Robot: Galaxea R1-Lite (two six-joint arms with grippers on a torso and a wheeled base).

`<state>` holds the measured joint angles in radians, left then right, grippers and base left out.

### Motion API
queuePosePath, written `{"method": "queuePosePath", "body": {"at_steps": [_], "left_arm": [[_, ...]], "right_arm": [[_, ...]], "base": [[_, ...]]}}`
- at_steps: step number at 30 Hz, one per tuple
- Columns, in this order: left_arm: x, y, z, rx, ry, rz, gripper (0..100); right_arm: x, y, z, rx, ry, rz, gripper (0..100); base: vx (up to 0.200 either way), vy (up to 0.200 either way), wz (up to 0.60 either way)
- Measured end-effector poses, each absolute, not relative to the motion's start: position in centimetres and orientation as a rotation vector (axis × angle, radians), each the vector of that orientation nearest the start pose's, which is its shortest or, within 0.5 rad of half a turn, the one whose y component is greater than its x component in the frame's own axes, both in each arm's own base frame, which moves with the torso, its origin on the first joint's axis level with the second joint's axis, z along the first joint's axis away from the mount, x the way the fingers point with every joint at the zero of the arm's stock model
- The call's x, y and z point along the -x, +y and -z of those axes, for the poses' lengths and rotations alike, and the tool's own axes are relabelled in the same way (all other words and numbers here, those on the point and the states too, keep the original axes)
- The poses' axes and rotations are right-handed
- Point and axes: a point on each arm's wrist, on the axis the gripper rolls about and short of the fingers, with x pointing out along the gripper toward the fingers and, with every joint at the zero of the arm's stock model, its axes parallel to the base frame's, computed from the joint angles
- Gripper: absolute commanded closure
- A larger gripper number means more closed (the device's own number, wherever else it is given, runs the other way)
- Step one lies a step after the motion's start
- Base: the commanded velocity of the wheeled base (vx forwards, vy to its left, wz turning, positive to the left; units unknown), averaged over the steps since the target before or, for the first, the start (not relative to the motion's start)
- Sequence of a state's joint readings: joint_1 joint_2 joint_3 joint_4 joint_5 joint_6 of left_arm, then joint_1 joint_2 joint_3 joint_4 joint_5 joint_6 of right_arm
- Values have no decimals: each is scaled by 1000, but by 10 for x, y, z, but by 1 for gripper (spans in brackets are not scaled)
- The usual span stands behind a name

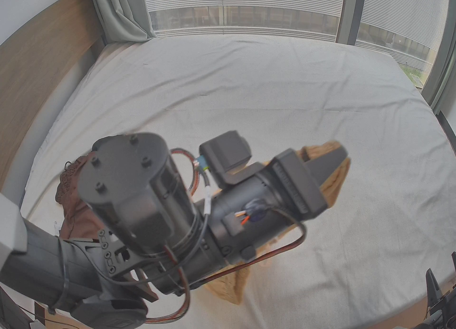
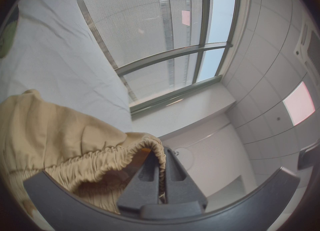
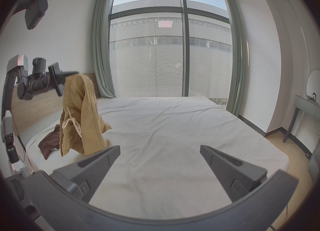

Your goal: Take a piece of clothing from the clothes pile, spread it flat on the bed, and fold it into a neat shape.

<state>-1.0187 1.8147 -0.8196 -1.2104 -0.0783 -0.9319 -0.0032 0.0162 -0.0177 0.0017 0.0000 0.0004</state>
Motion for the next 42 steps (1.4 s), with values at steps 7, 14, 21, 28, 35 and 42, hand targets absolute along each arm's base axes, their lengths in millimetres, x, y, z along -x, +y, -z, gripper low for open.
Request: {"method": "queuePosePath", "body": {"at_steps": [7, 14, 21, 28, 35, 42], "left_arm": [[-154, -313, -264, 1122, 232, 1323, 100], [-147, -319, -296, 1219, 147, 1388, 100], [-162, -307, -254, 1137, 219, 1279, 100], [-183, -264, -179, 988, 317, 1099, 100], [-207, -198, -119, 808, 403, 934, 100], [-217, -162, -99, 718, 412, 840, 100]], "right_arm": [[23, 0, -81, -1, 0, 2, 0], [23, 0, -81, -1, 0, 2, 0], [23, 0, -81, 0, 0, 2, 0], [23, 0, -81, 0, 0, 3, 0], [23, 0, -81, 0, 0, 3, 0], [23, 0, -81, 1, 0, 3, 0]], "base": [[0, 0, 0], [0, 0, 0], [0, 0, 0], [0, 0, 0], [0, 0, 0], [0, 0, 0]]}}
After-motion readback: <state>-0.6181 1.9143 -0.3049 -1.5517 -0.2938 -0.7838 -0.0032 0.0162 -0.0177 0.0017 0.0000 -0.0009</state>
